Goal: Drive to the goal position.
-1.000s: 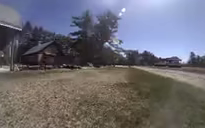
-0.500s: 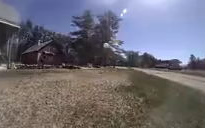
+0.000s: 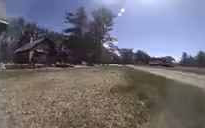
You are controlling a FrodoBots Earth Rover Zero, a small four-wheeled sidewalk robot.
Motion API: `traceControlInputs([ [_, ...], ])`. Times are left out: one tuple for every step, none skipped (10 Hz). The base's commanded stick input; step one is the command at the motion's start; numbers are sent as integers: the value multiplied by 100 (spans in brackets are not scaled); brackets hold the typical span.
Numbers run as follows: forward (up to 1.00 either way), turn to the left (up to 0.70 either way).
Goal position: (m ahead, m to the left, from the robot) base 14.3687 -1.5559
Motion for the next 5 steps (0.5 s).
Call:
traceControlInputs([
  [69, -5],
  [69, 6],
  [69, 6],
  [69, 6],
  [69, 6],
])
